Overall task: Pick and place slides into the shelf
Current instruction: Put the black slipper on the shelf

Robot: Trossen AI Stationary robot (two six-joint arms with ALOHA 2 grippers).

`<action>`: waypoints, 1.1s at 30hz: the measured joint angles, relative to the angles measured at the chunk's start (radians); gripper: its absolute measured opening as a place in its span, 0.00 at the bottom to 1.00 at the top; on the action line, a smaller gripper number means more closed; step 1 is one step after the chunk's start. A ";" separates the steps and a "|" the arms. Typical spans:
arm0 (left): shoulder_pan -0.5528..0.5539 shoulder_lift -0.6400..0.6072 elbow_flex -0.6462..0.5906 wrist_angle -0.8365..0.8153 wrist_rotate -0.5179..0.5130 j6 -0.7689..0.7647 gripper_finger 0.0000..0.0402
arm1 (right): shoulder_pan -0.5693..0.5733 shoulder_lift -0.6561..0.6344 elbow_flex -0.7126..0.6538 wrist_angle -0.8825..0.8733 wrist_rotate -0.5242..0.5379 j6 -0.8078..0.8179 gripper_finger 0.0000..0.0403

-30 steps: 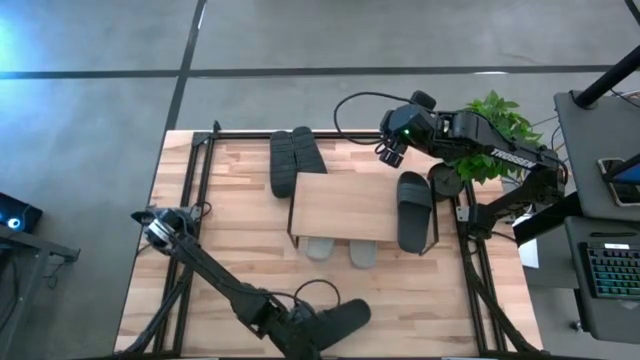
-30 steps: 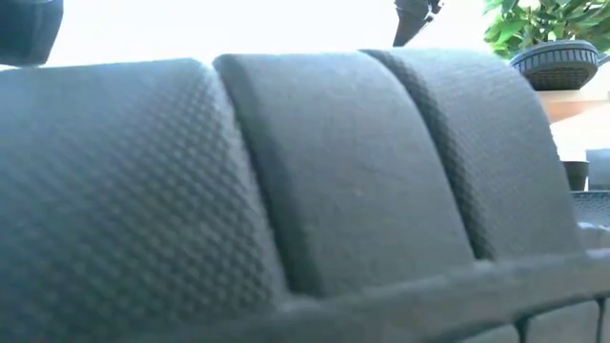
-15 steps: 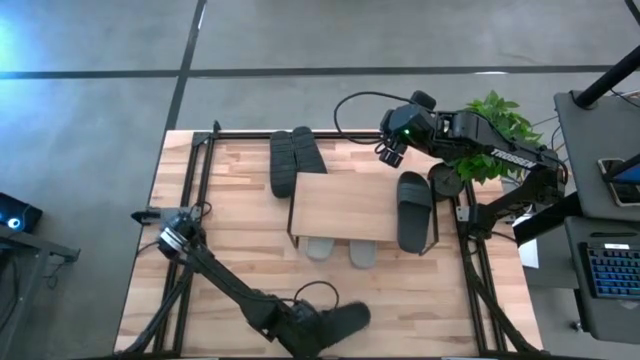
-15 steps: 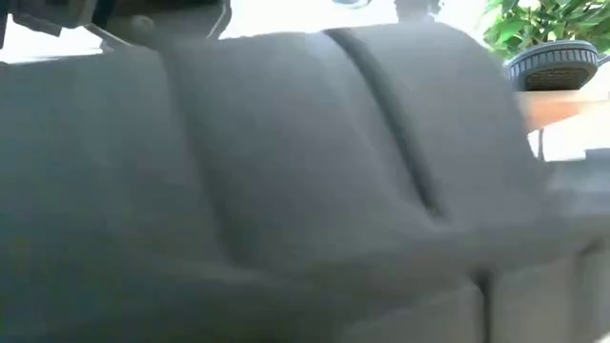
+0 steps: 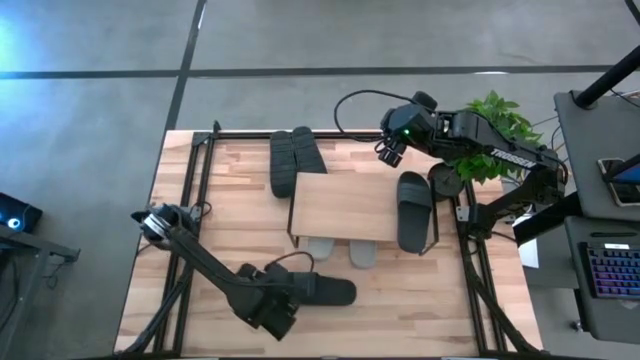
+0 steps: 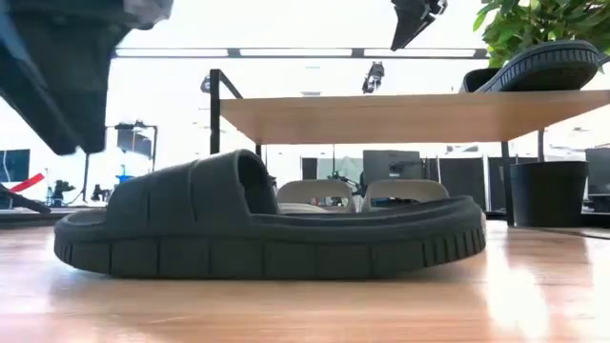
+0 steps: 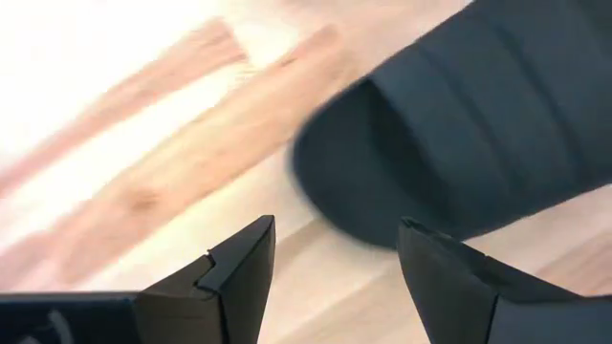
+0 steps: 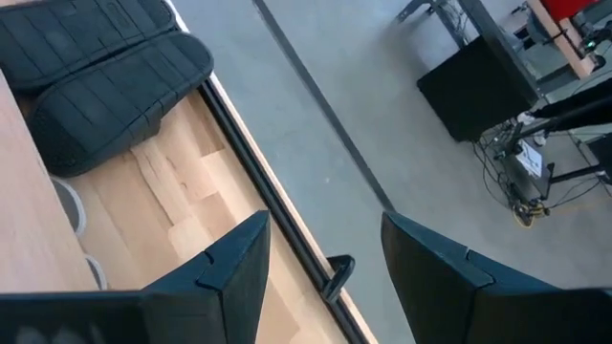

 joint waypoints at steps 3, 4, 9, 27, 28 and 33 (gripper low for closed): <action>-0.009 -0.030 0.000 -0.072 0.015 0.020 0.51 | 0.000 0.000 0.000 -0.041 -0.053 0.022 0.48; -0.013 -0.043 0.000 -0.084 0.015 0.019 0.51 | 0.000 0.000 0.000 -0.056 -0.077 0.035 0.48; -0.013 -0.089 0.002 0.016 -0.044 -0.027 0.51 | 0.000 0.000 -0.008 -0.072 -0.112 0.053 0.48; 0.122 -0.054 0.066 0.197 0.171 -0.086 0.51 | 0.000 -0.001 -0.009 -0.073 -0.111 0.026 0.48; 0.125 -0.054 0.066 0.242 0.158 -0.085 0.51 | 0.000 -0.001 -0.009 -0.076 -0.111 0.020 0.48; 0.133 -0.040 0.066 0.444 0.057 0.053 0.51 | 0.000 -0.001 -0.009 -0.087 -0.111 0.018 0.48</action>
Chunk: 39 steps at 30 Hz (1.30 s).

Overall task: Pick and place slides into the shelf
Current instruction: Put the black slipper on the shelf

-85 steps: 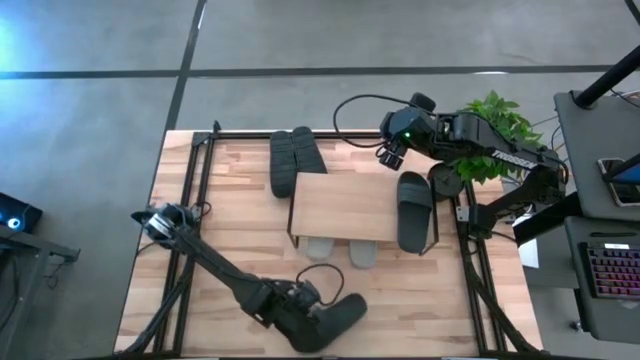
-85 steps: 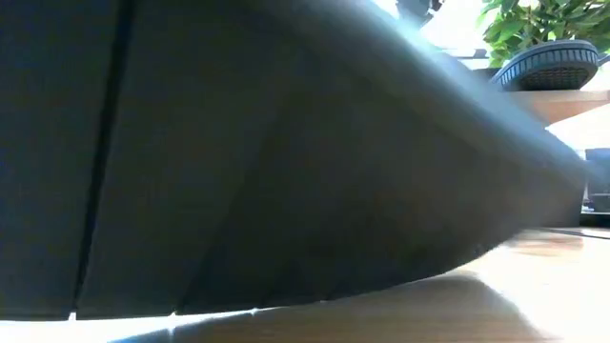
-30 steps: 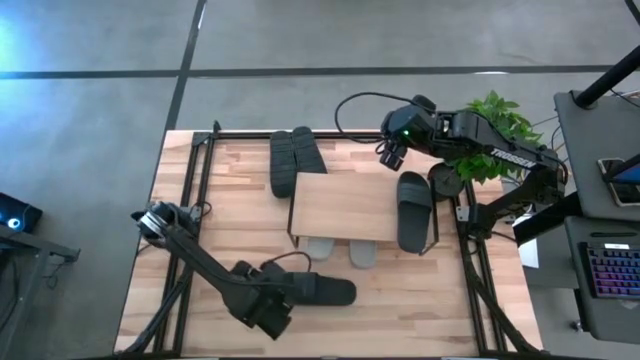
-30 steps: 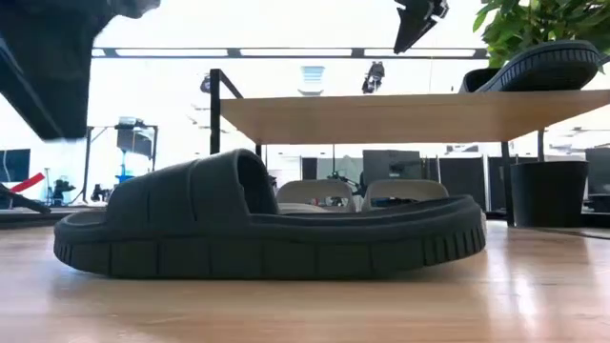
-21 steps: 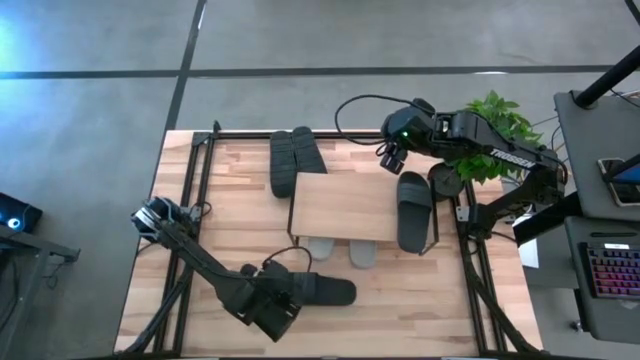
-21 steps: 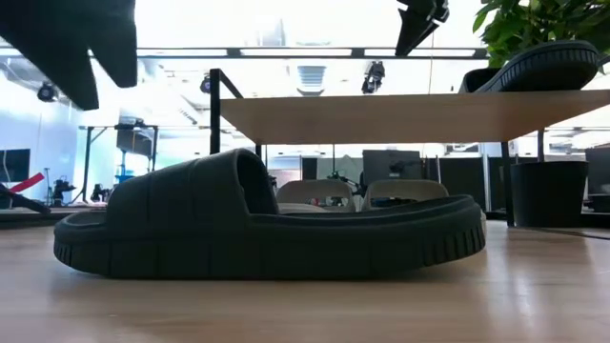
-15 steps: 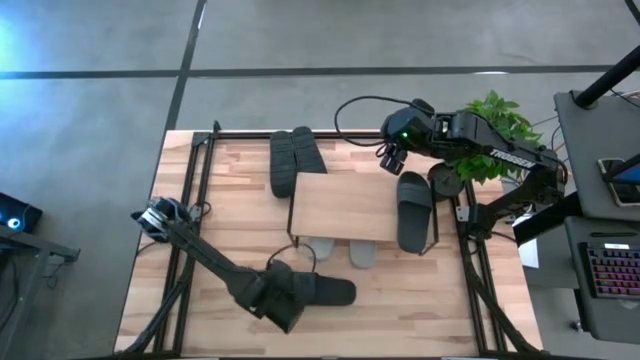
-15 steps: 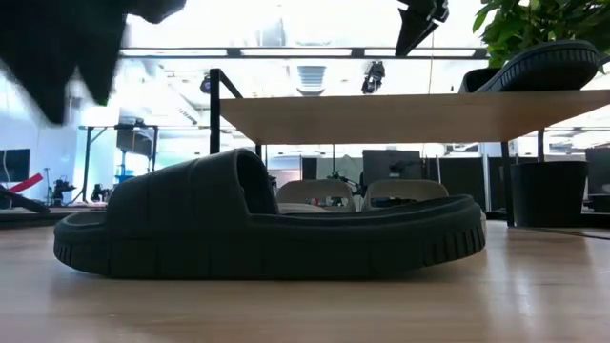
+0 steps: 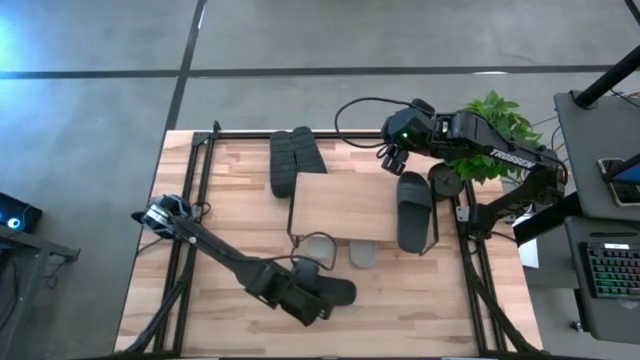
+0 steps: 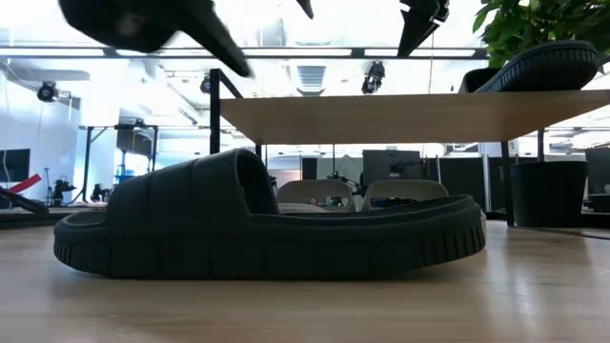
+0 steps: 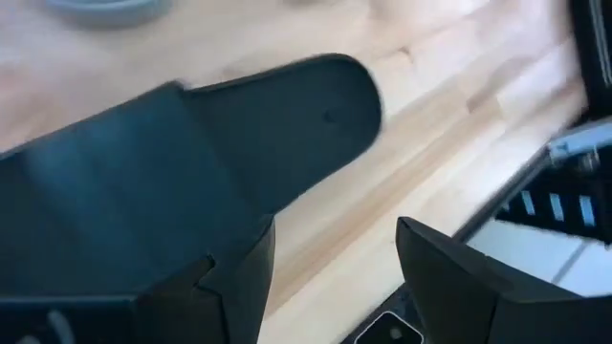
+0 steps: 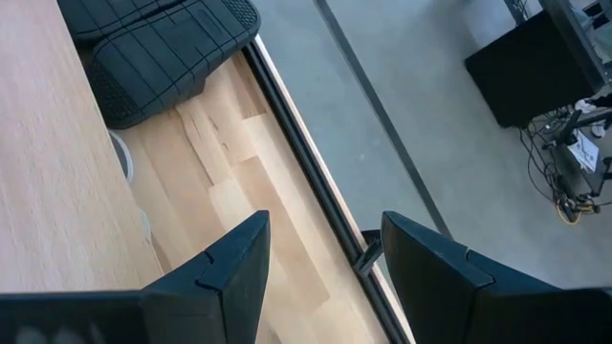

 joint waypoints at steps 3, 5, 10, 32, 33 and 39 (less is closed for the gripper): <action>0.002 0.026 -0.001 0.041 0.002 0.074 0.51 | 0.000 0.000 0.000 -0.001 0.000 0.000 0.48; 0.003 0.040 -0.003 0.083 0.003 0.105 0.51 | 0.000 0.000 0.000 -0.002 0.000 0.000 0.48; 0.010 0.100 -0.008 0.150 0.012 0.110 0.51 | 0.000 -0.001 0.000 -0.003 0.000 -0.001 0.48; -0.081 0.084 0.134 -0.690 0.069 -0.210 0.51 | 0.000 -0.001 0.000 -0.003 -0.001 0.007 0.48; -0.088 0.078 0.146 -0.693 0.032 -0.190 0.51 | 0.000 -0.001 0.000 -0.003 -0.001 0.009 0.48; -0.109 0.054 0.183 -0.587 -0.049 0.133 0.51 | 0.000 -0.001 0.000 -0.003 -0.001 0.014 0.48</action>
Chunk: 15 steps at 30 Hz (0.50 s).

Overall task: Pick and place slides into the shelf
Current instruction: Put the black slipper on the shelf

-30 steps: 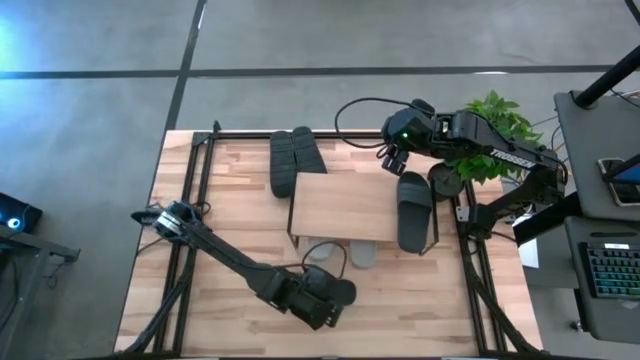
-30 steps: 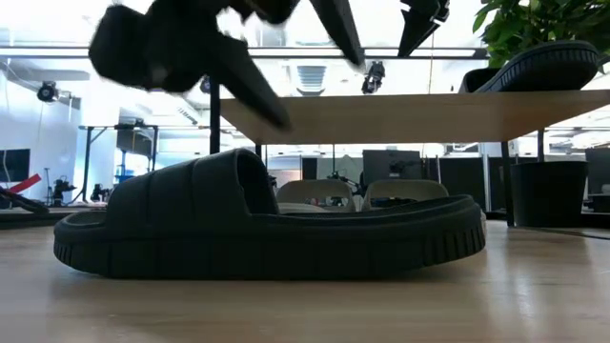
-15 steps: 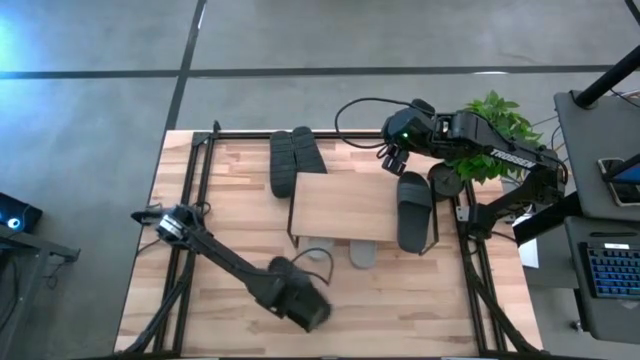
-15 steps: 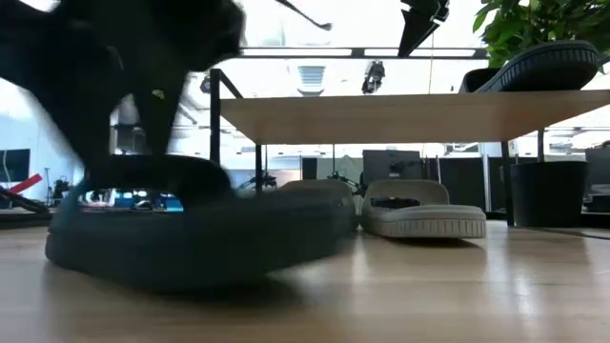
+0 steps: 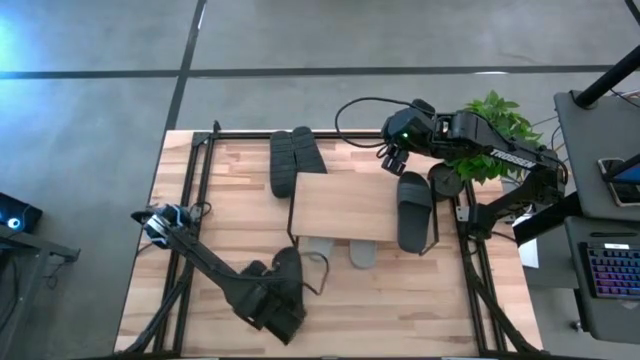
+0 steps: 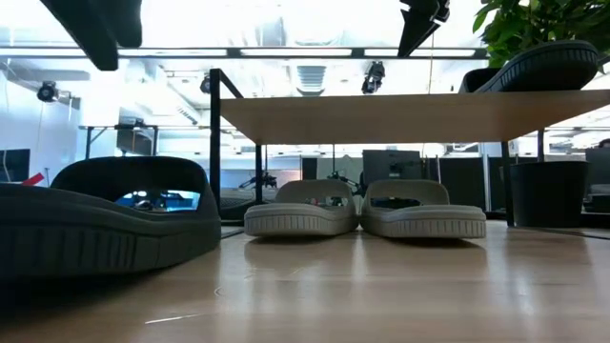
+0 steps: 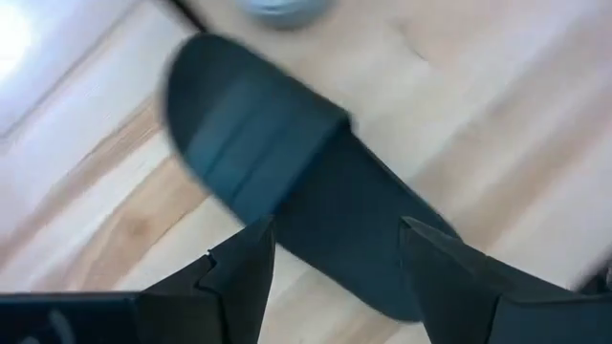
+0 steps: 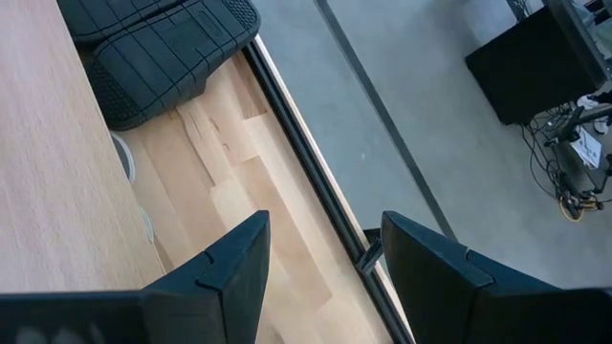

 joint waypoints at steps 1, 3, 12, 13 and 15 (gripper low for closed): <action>-0.003 0.004 -0.001 0.023 0.006 0.068 0.51 | 0.000 0.000 0.000 0.000 0.000 0.000 0.48; -0.007 0.014 -0.004 0.079 0.012 0.165 0.51 | 0.000 0.000 0.000 -0.001 0.000 -0.002 0.48; -0.022 0.016 -0.061 0.077 -0.032 0.217 0.51 | 0.000 0.000 -0.003 -0.008 0.000 -0.004 0.48; -0.022 0.016 -0.074 0.075 -0.033 0.229 0.51 | 0.000 0.000 -0.003 -0.008 0.000 -0.005 0.48; -0.022 0.016 -0.099 0.076 -0.033 0.238 0.51 | 0.000 0.000 -0.003 -0.008 0.000 -0.005 0.48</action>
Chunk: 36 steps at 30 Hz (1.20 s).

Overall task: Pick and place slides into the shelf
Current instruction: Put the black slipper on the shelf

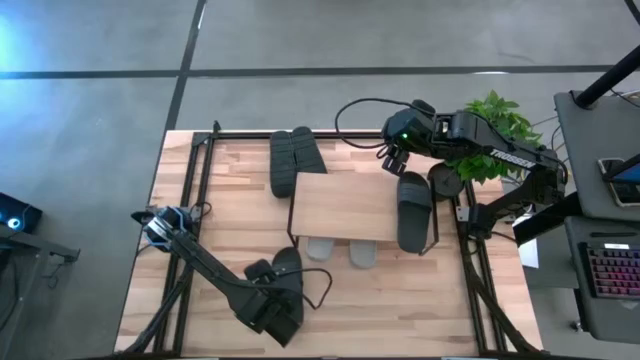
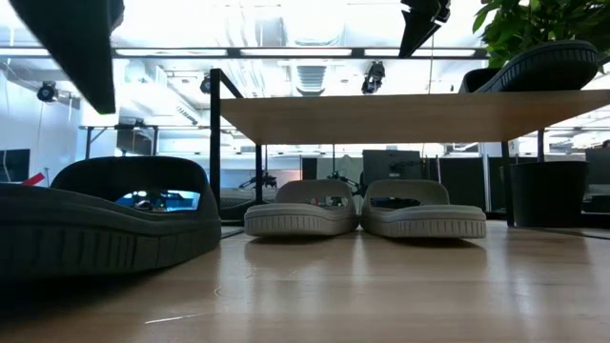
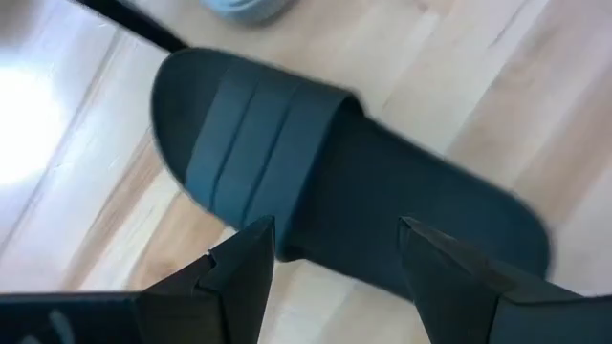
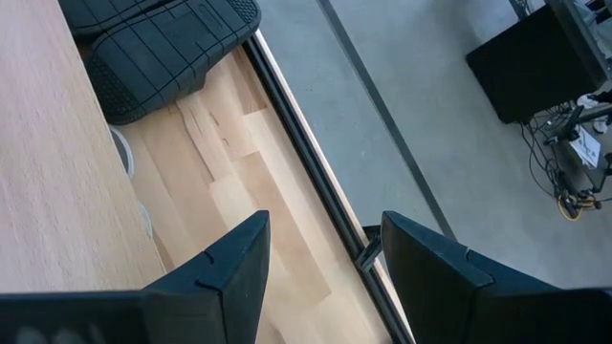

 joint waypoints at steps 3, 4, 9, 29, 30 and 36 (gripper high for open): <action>0.000 0.000 -0.029 0.001 -0.003 -0.001 0.51 | 0.000 0.000 0.000 0.000 0.000 -0.001 0.48; 0.000 0.000 -0.040 0.001 -0.003 -0.001 0.51 | 0.000 0.000 0.000 0.000 0.000 -0.001 0.48; 0.000 0.000 -0.065 0.000 -0.054 -0.006 0.51 | 0.000 0.000 0.000 0.001 0.000 0.001 0.48; 0.010 -0.005 -0.108 0.104 -0.100 -0.002 0.51 | 0.000 0.001 0.000 0.010 0.000 -0.006 0.48; 0.010 -0.005 -0.112 0.113 -0.100 -0.002 0.51 | 0.000 0.001 0.000 0.010 0.000 -0.009 0.48; 0.012 -0.004 -0.147 0.140 -0.104 -0.007 0.51 | 0.000 0.001 0.000 0.010 -0.001 -0.013 0.48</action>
